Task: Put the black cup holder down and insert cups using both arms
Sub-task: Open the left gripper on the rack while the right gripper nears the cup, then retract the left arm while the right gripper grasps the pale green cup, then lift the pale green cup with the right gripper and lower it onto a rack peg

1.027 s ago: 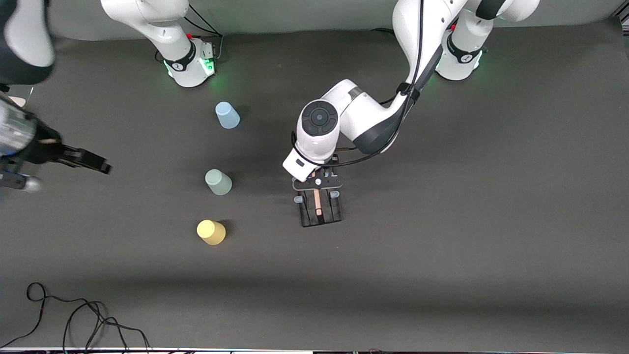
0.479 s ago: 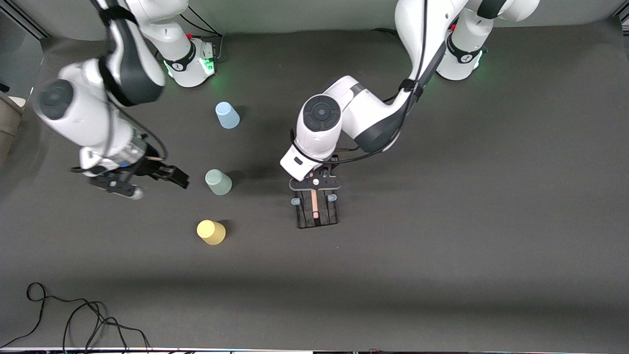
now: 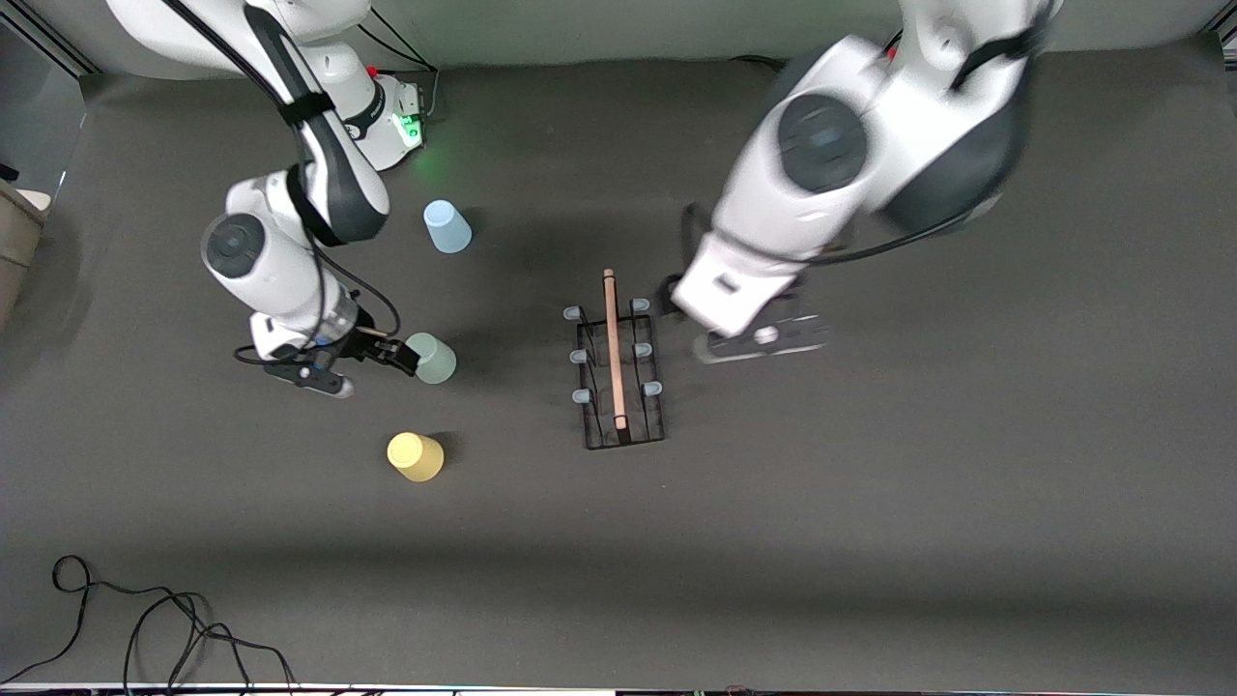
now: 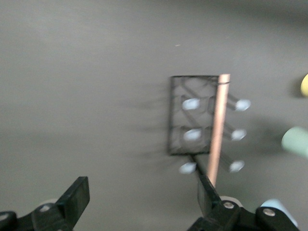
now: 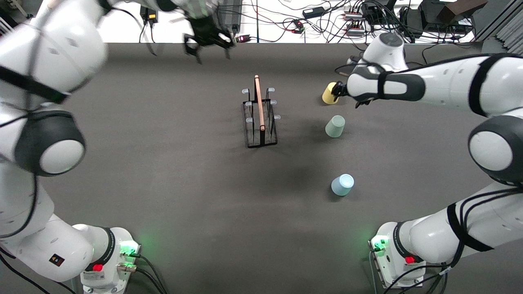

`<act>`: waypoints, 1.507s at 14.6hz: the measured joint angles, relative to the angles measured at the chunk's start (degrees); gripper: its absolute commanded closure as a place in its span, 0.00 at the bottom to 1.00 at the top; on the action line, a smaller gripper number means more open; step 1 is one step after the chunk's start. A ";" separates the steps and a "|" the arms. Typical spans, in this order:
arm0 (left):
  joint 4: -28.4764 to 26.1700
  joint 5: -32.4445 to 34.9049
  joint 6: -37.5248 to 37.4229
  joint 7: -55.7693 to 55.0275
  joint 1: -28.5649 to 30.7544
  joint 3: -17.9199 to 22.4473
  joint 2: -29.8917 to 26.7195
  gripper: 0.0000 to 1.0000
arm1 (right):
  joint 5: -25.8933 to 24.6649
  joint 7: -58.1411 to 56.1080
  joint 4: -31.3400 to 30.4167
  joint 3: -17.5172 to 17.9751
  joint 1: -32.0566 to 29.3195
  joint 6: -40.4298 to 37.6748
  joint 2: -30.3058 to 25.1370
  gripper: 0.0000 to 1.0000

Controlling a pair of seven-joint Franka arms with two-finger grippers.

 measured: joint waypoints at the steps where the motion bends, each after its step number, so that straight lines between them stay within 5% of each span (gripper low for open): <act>1: -0.06 0.04 -2.96 3.45 2.38 0.13 -1.93 0.00 | 0.00 0.12 -0.03 0.00 0.49 0.71 1.37 0.00; 4: -1.14 0.70 -8.60 15.26 10.97 0.44 -6.43 0.00 | 0.01 0.22 -0.03 0.00 1.25 1.76 4.24 0.00; 8: -9.02 2.77 -9.28 25.53 20.69 0.63 -13.22 0.00 | 0.01 0.23 -0.04 0.02 1.47 1.81 5.68 0.00; 12: -16.51 6.30 -7.95 27.99 23.90 0.58 -18.54 0.00 | 0.01 0.23 -0.05 0.02 1.49 0.48 6.79 0.00; 17: -18.96 6.47 -4.78 32.02 28.67 0.62 -18.25 0.00 | 0.18 0.23 0.04 0.02 1.49 -3.27 6.78 0.00; 18: -18.96 6.47 -4.54 32.01 28.70 0.57 -18.21 0.00 | 0.34 0.23 0.10 0.02 1.49 -3.58 6.75 0.12; 21: -18.69 6.32 -3.87 32.03 28.96 0.03 -18.28 0.00 | 0.40 0.13 0.31 0.10 1.50 -3.53 6.65 0.96; 22: -18.63 6.07 -3.62 32.30 29.17 -0.15 -18.38 0.00 | 0.40 -0.05 0.46 0.20 1.60 -3.09 6.62 1.00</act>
